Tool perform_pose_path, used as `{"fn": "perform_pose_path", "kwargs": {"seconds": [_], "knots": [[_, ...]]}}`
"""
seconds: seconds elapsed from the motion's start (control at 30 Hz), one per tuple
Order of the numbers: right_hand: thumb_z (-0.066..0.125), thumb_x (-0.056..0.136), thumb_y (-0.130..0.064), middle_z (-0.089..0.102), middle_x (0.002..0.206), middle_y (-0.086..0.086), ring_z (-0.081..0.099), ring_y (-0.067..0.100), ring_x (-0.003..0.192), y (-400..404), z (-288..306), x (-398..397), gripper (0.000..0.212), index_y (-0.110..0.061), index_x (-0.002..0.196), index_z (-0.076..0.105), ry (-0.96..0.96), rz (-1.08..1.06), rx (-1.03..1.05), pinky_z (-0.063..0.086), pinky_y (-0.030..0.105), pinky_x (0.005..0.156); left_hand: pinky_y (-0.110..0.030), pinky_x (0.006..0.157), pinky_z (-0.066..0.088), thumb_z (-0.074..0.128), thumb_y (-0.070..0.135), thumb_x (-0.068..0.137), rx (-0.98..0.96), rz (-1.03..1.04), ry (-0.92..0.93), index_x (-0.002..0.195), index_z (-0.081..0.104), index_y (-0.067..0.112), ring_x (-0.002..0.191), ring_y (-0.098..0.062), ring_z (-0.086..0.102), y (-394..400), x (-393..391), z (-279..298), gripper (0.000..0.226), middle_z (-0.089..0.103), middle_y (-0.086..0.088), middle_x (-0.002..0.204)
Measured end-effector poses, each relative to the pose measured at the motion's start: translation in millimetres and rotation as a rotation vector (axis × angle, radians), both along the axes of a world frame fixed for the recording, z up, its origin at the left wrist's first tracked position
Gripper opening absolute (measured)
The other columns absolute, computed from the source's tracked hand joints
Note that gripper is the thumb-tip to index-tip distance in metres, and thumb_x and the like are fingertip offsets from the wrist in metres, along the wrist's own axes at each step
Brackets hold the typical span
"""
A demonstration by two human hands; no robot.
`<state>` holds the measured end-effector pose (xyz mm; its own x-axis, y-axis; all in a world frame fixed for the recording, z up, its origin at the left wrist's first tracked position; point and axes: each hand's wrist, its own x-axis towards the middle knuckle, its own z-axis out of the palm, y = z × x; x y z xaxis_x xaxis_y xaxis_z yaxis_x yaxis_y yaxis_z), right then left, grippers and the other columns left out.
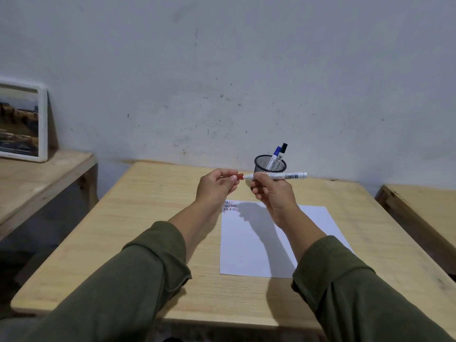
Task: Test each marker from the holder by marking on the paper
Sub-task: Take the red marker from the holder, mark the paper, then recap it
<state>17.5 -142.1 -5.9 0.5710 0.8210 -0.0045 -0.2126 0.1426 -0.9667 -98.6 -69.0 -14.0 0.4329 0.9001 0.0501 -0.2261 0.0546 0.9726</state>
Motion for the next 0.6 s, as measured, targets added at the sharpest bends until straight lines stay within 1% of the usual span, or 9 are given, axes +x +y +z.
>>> {"fn": "perform_pose_path", "kwargs": {"seconds": [0.07,0.17,0.33,0.4,0.47,0.53,0.6], "knots": [[0.061,0.086,-0.009,0.061,0.066,0.007,0.051,0.012,0.051,-1.8,3.7,-1.7,0.012,-0.007,0.076,0.067,-0.035,0.033,0.0,0.04,0.018,0.048,-0.011,0.076,0.054,0.057,0.003,0.088,0.03,-0.023,0.023,0.088,0.064,0.014,0.075,-0.006,0.063,-0.3,-1.1,0.8,0.013,0.067,-0.003,0.08],[0.06,0.086,-0.006,0.06,0.064,0.006,0.051,0.013,0.051,-2.9,9.2,-2.6,0.006,-0.005,0.082,0.064,-0.046,0.09,0.025,0.04,0.018,0.047,-0.014,0.079,0.055,0.06,0.005,0.087,0.047,-0.042,0.056,0.087,0.065,0.014,0.073,-0.007,0.064,-1.2,-2.4,4.6,0.011,0.067,-0.003,0.078],[0.06,0.085,-0.008,0.058,0.067,0.009,0.05,0.014,0.053,-5.2,13.0,0.9,0.011,0.001,0.087,0.066,-0.091,0.14,0.016,0.04,0.019,0.049,-0.014,0.076,0.055,0.062,0.004,0.085,0.047,-0.068,0.051,0.089,0.066,0.009,0.074,-0.01,0.065,-3.8,-5.6,11.5,0.008,0.068,-0.004,0.079],[0.059,0.086,-0.007,0.057,0.064,0.008,0.049,0.014,0.053,-5.6,14.1,0.4,0.011,0.002,0.085,0.066,-0.062,0.142,0.026,0.041,0.018,0.049,-0.019,0.08,0.056,0.063,0.004,0.084,0.075,-0.05,0.064,0.085,0.067,0.011,0.074,-0.012,0.065,-5.8,-5.6,13.4,0.009,0.069,-0.003,0.078],[0.058,0.087,-0.007,0.055,0.06,0.006,0.049,0.012,0.051,-5.5,14.4,-1.4,0.013,-0.001,0.079,0.066,-0.016,0.142,0.044,0.041,0.018,0.049,-0.025,0.084,0.055,0.064,0.004,0.083,0.109,-0.015,0.082,0.081,0.067,0.015,0.073,-0.013,0.065,-7.9,-5.6,15.4,0.011,0.069,-0.001,0.077],[0.058,0.088,-0.007,0.054,0.059,0.006,0.048,0.012,0.05,-4.8,13.6,-3.5,0.015,-0.003,0.075,0.065,0.024,0.137,0.057,0.04,0.018,0.049,-0.029,0.086,0.054,0.065,0.006,0.082,0.157,0.025,0.124,0.077,0.067,0.019,0.073,-0.015,0.066,-10.2,-6.1,18.1,0.014,0.069,0.0,0.075],[0.058,0.088,-0.007,0.053,0.06,0.007,0.048,0.012,0.05,-4.4,12.3,-5.5,0.013,-0.003,0.077,0.063,0.049,0.129,0.055,0.041,0.018,0.048,-0.029,0.084,0.054,0.067,0.009,0.081,0.206,0.065,0.18,0.075,0.066,0.023,0.074,-0.017,0.067,-13.2,-6.7,19.7,0.015,0.069,0.001,0.075]]}}
